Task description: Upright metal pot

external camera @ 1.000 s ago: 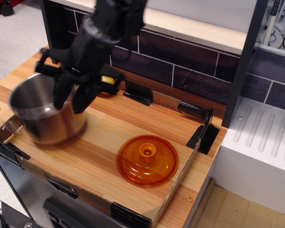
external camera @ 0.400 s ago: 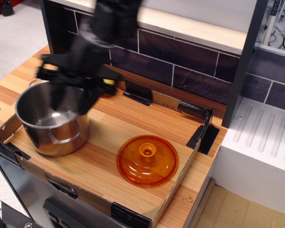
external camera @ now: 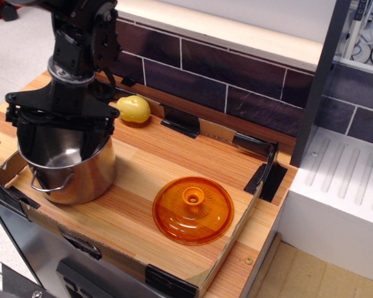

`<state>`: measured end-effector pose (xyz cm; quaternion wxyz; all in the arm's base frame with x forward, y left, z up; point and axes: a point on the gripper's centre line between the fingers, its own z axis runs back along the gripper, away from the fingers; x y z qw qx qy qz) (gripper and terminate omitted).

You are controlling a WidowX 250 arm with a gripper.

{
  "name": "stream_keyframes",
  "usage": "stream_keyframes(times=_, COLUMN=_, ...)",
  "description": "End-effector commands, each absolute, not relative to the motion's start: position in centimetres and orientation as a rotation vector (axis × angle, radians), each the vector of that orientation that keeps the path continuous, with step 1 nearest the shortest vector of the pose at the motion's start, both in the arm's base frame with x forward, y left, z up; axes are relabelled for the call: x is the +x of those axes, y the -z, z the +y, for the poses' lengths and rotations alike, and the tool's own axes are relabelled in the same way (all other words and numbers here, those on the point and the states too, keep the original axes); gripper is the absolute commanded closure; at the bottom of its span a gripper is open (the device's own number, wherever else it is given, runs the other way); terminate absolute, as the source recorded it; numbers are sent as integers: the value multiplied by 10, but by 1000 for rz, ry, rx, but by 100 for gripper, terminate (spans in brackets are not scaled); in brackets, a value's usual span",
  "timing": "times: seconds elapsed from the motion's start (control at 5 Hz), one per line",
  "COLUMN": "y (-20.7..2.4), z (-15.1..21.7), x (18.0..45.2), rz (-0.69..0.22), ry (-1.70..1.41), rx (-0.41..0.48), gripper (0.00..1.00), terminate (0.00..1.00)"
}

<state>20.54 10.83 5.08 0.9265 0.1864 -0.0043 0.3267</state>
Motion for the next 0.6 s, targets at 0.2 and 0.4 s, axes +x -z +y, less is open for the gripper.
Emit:
stream_keyframes(times=0.2, y=-106, z=103, x=216, rz=-62, ry=-707, rx=286, gripper=0, terminate=0)
stream_keyframes(times=0.4, y=-142, z=99, x=216, rz=-67, ry=-730, rx=211, gripper=0, terminate=100)
